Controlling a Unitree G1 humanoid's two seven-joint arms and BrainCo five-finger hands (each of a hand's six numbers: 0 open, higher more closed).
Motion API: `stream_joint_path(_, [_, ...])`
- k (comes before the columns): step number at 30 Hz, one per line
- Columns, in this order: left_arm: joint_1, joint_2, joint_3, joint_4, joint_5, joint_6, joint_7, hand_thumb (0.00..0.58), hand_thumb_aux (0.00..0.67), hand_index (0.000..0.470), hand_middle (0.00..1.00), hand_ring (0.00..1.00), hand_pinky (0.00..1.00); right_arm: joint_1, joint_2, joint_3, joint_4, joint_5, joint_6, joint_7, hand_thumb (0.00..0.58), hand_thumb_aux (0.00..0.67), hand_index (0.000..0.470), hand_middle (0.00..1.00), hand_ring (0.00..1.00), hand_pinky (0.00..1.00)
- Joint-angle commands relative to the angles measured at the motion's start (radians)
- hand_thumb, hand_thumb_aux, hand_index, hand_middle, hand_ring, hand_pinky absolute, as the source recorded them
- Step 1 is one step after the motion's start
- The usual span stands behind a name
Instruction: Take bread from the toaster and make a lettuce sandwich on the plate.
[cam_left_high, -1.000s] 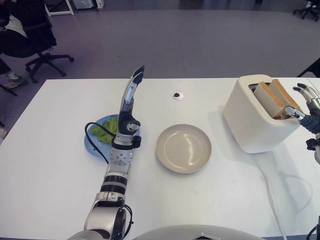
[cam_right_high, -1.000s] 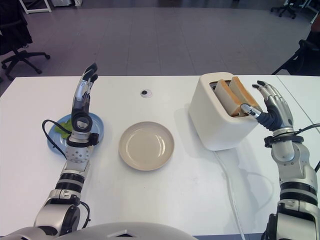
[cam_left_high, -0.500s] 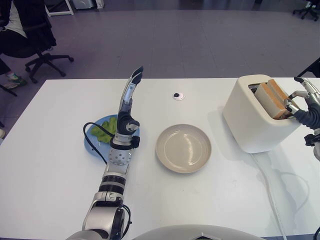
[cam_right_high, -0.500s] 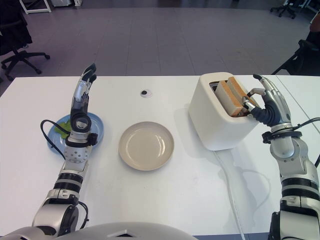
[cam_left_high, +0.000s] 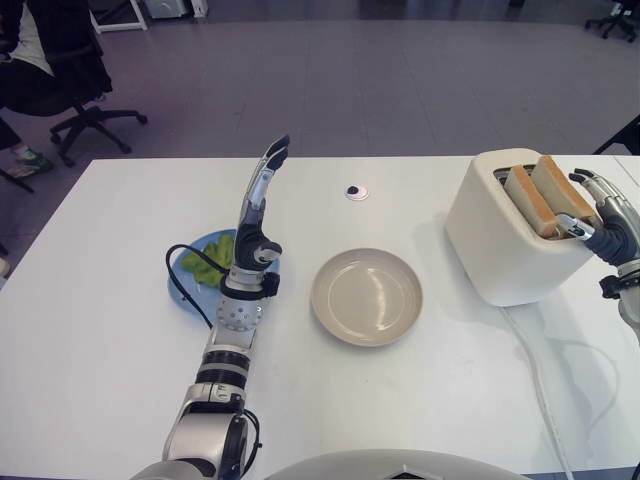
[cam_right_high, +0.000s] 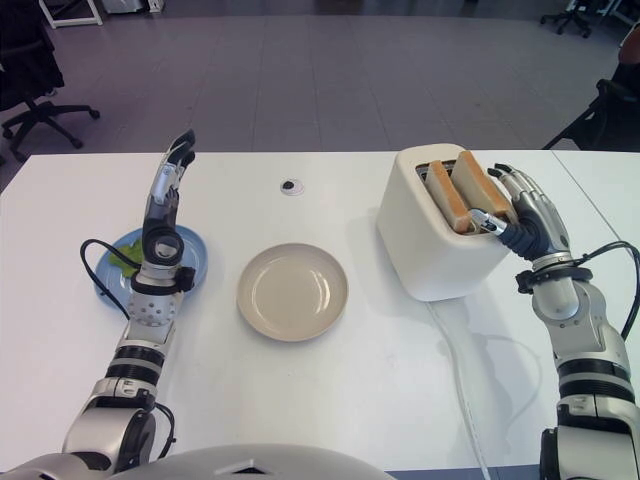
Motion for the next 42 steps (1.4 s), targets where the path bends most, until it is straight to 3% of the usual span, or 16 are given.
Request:
stream_joint_path(1, [-0.01, 0.008, 0.002, 0.012, 0.022, -0.001, 0.009, 0.0, 0.0, 0.0, 0.0, 0.0, 0.0, -0.001, 0.009, 0.029, 0.017, -0.018, -0.014, 0.002, 0.496, 0.415, 0.291, 0.0, 0.0, 0.0])
stream_joint_path(3, [-0.012, 0.008, 0.002, 0.016, 0.026, -0.002, 0.012, 0.0, 0.0, 0.0, 0.0, 0.0, 0.0, -0.009, 0.007, 0.024, 0.019, -0.017, -0.023, -0.017, 0.564, 0.56, 0.393, 0.0, 0.0, 0.0])
stream_joint_path(5, [-0.014, 0.009, 0.0, 0.019, 0.033, -0.004, 0.018, 0.0, 0.0, 0.0, 0.0, 0.0, 0.0, -0.011, 0.004, 0.02, 0.019, -0.014, -0.028, -0.029, 0.58, 0.67, 0.47, 0.0, 0.0, 0.0])
stream_joint_path(11, [-0.015, 0.01, -0.002, 0.023, 0.046, -0.006, 0.03, 0.0, 0.0, 0.0, 0.0, 0.0, 0.0, -0.012, -0.003, -0.056, -0.023, 0.026, -0.062, -0.12, 0.58, 0.67, 0.47, 0.0, 0.0, 0.0])
stream_joint_path(12, [-0.015, 0.01, -0.002, 0.024, 0.047, -0.008, 0.032, 0.0, 0.0, 0.0, 0.0, 0.0, 0.0, -0.012, 0.002, -0.089, -0.044, 0.052, -0.081, -0.142, 0.58, 0.67, 0.47, 0.09, 0.09, 0.09])
stream_joint_path(13, [-0.014, 0.011, -0.001, 0.025, 0.049, -0.008, 0.034, 0.0, 0.0, 0.0, 0.0, 0.0, 0.0, -0.011, 0.01, -0.119, -0.067, 0.087, -0.104, -0.153, 0.58, 0.67, 0.47, 0.44, 0.44, 0.44])
stream_joint_path(15, [-0.013, 0.016, 0.003, 0.023, 0.058, -0.009, 0.041, 0.0, 0.0, 0.0, 0.0, 0.0, 0.0, -0.006, 0.03, -0.169, -0.129, 0.174, -0.148, -0.146, 0.58, 0.67, 0.47, 1.0, 1.0, 1.0])
stream_joint_path(20, [-0.024, 0.099, 0.054, 0.026, 0.223, 0.042, 0.135, 0.0, 0.0, 0.0, 0.0, 0.0, 0.0, -0.006, 0.08, -0.234, -0.295, 0.364, -0.186, -0.089, 0.58, 0.67, 0.47, 1.0, 1.0, 1.0])
stream_joint_path(23, [-0.007, 0.233, 0.07, 0.004, 0.467, 0.172, 0.282, 0.0, 0.0, 0.0, 0.0, 0.0, 0.0, -0.014, 0.113, -0.219, -0.385, 0.471, -0.183, -0.017, 0.58, 0.67, 0.47, 1.0, 1.0, 1.0])
stream_joint_path(25, [0.024, 0.338, 0.052, -0.015, 0.622, 0.289, 0.369, 0.0, 0.0, 0.0, 0.0, 0.0, 0.0, -0.018, 0.146, -0.165, -0.47, 0.548, -0.156, 0.058, 0.58, 0.67, 0.47, 1.0, 1.0, 1.0])
stream_joint_path(29, [0.061, 0.494, 0.002, 0.078, 0.739, 0.464, 0.417, 0.0, 0.0, 0.0, 0.0, 0.0, 0.0, -0.017, 0.247, 0.035, -0.608, 0.624, -0.076, 0.233, 0.58, 0.67, 0.47, 1.0, 1.0, 1.0])
stream_joint_path(35, [0.071, 0.549, -0.142, 0.245, 0.708, 0.536, 0.303, 0.0, 0.0, 0.0, 0.0, 0.0, 0.0, 0.021, 0.362, 0.302, -0.496, 0.455, -0.014, 0.451, 0.58, 0.67, 0.47, 1.0, 1.0, 1.0])
stream_joint_path(40, [0.071, 0.572, -0.21, 0.298, 0.677, 0.55, 0.273, 0.0, 0.0, 0.0, 0.0, 0.0, 0.0, 0.02, 0.392, 0.391, -0.326, 0.319, -0.01, 0.525, 0.58, 0.67, 0.47, 1.0, 1.0, 1.0])
stream_joint_path(41, [0.071, 0.574, -0.221, 0.304, 0.67, 0.55, 0.272, 0.009, 0.005, 0.004, 0.0, 0.0, 0.0, 0.015, 0.399, 0.401, -0.29, 0.294, -0.014, 0.527, 0.58, 0.67, 0.47, 1.0, 1.0, 1.0])
stream_joint_path(42, [0.071, 0.576, -0.231, 0.309, 0.665, 0.553, 0.271, 0.144, 0.089, 0.063, 0.0, 0.0, 0.0, 0.007, 0.406, 0.409, -0.252, 0.265, -0.017, 0.522, 0.58, 0.67, 0.47, 1.0, 1.0, 1.0])
